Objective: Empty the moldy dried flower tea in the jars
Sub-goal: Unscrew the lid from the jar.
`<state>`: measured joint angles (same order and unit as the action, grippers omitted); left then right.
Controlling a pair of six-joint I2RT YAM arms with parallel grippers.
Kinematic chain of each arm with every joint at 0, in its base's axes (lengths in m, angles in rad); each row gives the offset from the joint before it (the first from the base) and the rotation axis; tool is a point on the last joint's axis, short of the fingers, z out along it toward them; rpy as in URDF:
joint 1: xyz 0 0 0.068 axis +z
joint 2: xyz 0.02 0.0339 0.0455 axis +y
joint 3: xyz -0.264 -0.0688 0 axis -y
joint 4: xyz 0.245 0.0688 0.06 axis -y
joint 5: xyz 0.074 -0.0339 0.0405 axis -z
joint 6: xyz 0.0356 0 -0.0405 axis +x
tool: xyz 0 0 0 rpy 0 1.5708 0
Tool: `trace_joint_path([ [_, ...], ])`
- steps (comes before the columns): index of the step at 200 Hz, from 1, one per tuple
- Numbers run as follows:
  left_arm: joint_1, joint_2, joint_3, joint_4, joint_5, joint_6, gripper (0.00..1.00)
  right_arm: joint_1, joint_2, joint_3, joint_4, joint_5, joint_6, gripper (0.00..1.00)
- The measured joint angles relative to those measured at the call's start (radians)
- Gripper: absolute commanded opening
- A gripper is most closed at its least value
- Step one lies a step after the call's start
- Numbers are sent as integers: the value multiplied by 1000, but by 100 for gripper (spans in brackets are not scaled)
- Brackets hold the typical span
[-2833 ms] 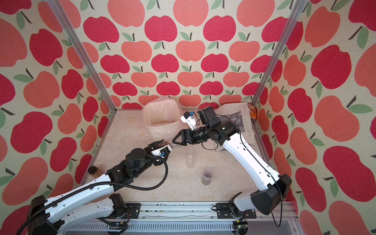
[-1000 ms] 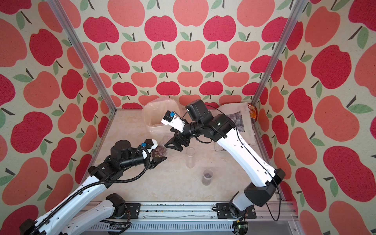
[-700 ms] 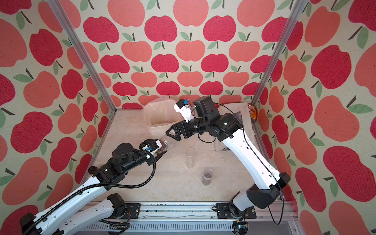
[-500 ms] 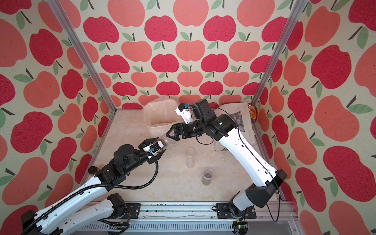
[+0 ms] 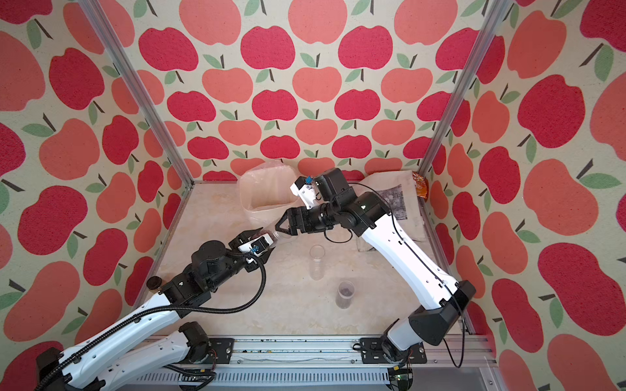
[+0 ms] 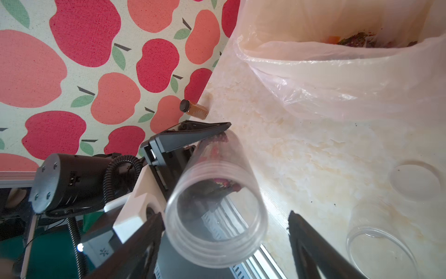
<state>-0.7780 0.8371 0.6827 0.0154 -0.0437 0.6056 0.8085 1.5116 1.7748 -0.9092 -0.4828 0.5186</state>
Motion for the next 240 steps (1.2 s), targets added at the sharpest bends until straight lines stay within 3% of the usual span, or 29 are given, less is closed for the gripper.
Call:
trace_joint_path([
  [21, -4, 3, 0, 6, 2, 0, 1, 21, 7, -3, 0, -9, 0, 77],
  [51, -4, 2, 0, 16, 2, -1, 0, 22, 13, -7, 3, -12, 2, 56],
  [81, -4, 2, 0, 16, 0, -1, 0, 22, 13, -7, 1, -12, -2, 46],
  [97, -4, 2, 0, 15, 2, -3, 0, 23, 14, -7, 0, -12, -13, 36],
  [125, 9, 2, 4, -11, 50, -42, 0, 24, 39, 36, -48, -13, -140, 22],
  [152, 90, 0, 37, -80, 257, -128, 0, 35, 79, 132, -148, -12, -457, 18],
  [172, 184, 1, 56, -126, 525, -200, 0, 68, 88, 190, -222, 5, -746, 15],
  [198, 272, 10, 57, -148, 841, -280, 0, 111, 120, 287, -321, 18, -1011, 11],
  [240, 317, 59, 57, -163, 1036, -332, 0, 126, 215, 444, -485, 34, -1224, 10],
])
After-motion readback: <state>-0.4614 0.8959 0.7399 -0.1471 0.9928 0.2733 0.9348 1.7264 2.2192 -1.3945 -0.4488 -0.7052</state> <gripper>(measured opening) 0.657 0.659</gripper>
